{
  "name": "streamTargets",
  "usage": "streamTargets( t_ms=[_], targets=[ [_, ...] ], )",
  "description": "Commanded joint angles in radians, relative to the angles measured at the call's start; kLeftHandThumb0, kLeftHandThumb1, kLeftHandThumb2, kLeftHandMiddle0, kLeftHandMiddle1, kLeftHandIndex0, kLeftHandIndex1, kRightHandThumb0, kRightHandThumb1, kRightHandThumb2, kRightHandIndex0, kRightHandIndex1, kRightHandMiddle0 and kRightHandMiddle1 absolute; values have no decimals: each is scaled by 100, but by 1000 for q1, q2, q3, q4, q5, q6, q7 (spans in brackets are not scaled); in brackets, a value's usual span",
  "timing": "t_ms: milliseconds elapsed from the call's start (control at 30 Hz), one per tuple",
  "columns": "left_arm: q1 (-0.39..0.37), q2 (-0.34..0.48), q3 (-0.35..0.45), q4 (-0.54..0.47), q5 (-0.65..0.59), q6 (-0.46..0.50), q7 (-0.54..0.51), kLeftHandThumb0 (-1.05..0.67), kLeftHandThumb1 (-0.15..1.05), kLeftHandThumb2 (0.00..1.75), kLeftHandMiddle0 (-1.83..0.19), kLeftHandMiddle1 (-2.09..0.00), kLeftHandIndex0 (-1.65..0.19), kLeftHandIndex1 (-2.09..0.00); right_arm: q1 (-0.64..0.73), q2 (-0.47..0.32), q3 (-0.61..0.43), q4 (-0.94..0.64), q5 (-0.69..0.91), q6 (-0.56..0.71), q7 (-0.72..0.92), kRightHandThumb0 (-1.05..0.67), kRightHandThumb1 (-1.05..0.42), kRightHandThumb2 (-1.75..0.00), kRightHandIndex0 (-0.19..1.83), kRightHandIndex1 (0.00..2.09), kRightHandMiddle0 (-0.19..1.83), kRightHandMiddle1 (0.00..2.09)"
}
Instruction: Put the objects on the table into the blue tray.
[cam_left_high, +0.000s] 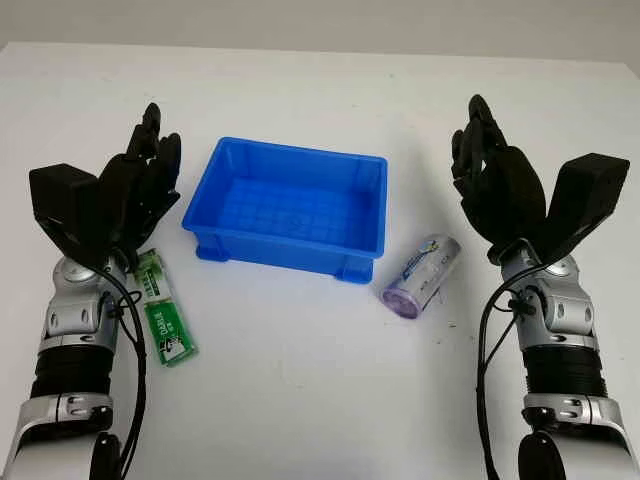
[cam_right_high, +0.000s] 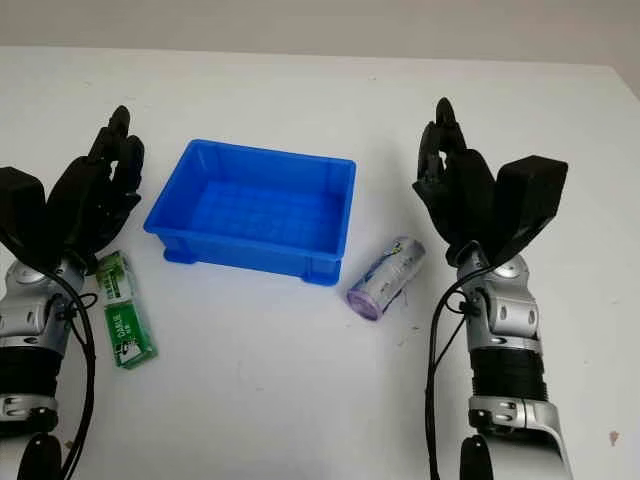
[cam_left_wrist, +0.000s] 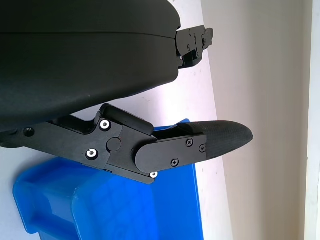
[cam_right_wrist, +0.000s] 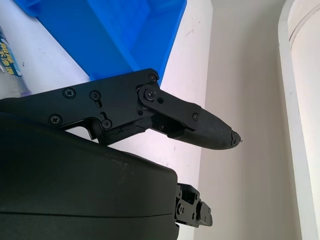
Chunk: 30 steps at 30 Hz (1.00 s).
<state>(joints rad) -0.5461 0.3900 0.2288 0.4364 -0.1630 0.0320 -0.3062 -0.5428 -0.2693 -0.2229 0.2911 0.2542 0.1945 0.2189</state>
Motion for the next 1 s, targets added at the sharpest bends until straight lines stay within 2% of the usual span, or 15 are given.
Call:
streamTargets(
  t_ms=[0,333,467,500,567,600,633,667,767,867,967],
  targets=[
    [11,10,5,-23,-5,-5,-3,-77,105,58,19,0,19,0,18,4,-6,-20,6,1,0,-64,-105,-77,-19,0,-19,0],
    [-12,17,-4,-3,4,2,-7,-76,105,59,19,0,19,0,3,-27,8,-28,2,48,39,-65,-105,-77,-19,0,-19,0],
    [-9,22,-3,-8,2,-1,-17,-75,105,61,19,0,19,0,8,-107,14,-114,-13,47,118,-62,-105,-63,-19,0,-19,0],
    [-7,23,-3,-10,2,-1,-19,-75,105,62,19,0,19,0,7,-125,19,-135,-21,58,130,-62,-105,-54,-19,0,-19,0],
    [-1,24,0,-20,0,2,-19,-74,105,63,19,0,19,0,9,-214,54,-206,-85,58,177,-66,-105,-39,-16,2,-16,2],
    [2,24,1,-26,-1,4,-19,-75,105,62,19,0,19,0,16,-276,71,-242,-122,27,223,-63,-104,-26,-12,4,-12,4],
    [6,25,3,-32,-1,6,-19,-75,105,62,19,0,19,0,25,-337,87,-291,-168,14,255,-63,-100,-14,-5,7,-6,7],
    [9,27,3,-36,-1,6,-20,-75,105,62,19,0,19,0,37,-391,98,-340,-215,-4,281,-66,-97,-9,0,10,0,10],
    [12,30,4,-44,-4,8,-25,-74,105,62,19,0,19,0,69,-521,124,-449,-365,-84,321,-62,-84,-4,19,14,21,10],
    [9,30,1,-41,1,10,-23,-73,105,63,19,0,19,0,91,-613,129,-526,-424,-129,388,-60,-78,-4,25,13,28,8],
    [0,28,-7,-36,9,19,-18,-73,105,62,19,0,19,0,119,-708,138,-592,-473,-185,481,-63,-79,-5,23,10,28,6]
  ],
)
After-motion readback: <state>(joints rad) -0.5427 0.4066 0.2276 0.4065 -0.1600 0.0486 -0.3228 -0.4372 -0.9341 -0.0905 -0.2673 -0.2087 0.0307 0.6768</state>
